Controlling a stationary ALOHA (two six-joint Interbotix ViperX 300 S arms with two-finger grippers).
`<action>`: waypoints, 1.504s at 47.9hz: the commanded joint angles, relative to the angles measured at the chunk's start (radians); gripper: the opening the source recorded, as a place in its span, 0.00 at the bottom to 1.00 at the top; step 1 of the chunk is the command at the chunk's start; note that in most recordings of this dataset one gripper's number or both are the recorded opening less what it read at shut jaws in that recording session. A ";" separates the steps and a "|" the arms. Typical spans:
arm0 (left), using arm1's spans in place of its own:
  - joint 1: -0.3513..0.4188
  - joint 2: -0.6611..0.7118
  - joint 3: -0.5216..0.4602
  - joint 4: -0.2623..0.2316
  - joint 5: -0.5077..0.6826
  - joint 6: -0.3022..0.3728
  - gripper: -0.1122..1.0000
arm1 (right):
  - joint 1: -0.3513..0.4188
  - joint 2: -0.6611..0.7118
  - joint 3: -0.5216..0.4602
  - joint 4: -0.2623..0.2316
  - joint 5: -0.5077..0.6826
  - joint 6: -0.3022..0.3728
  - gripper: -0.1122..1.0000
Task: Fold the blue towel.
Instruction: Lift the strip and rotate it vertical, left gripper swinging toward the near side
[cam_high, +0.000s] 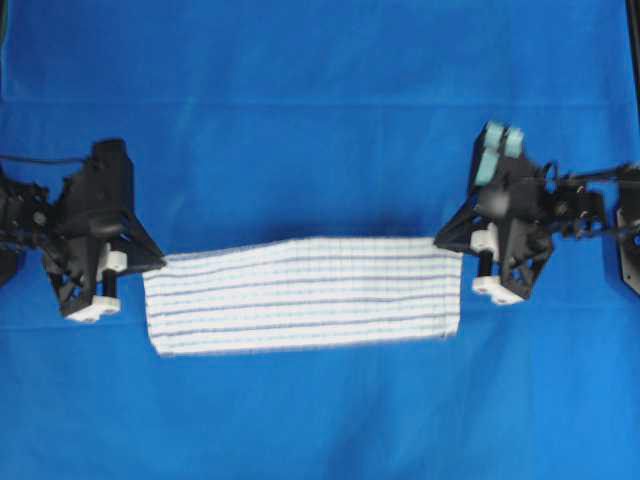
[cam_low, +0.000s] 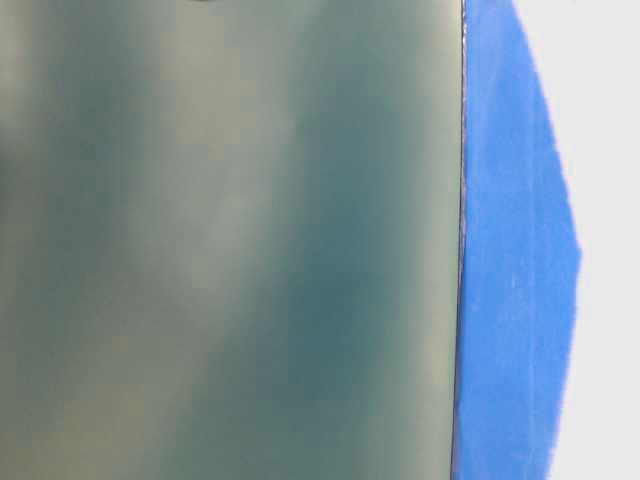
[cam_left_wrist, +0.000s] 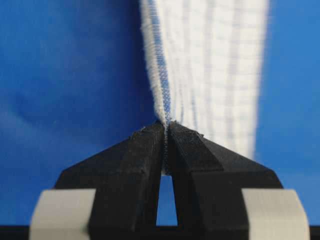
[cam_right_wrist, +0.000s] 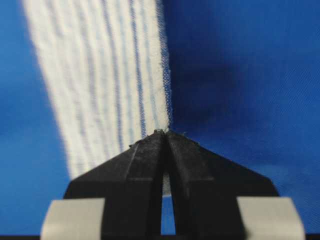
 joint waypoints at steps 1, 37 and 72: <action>-0.017 -0.051 -0.035 0.002 0.009 -0.002 0.12 | 0.002 -0.060 -0.031 -0.014 0.040 -0.002 0.13; -0.094 0.086 -0.143 0.002 -0.186 -0.037 0.12 | -0.216 -0.048 -0.084 -0.130 -0.025 0.005 0.13; -0.130 0.555 -0.670 0.006 -0.230 0.083 0.12 | -0.497 0.239 -0.370 -0.279 -0.087 -0.003 0.13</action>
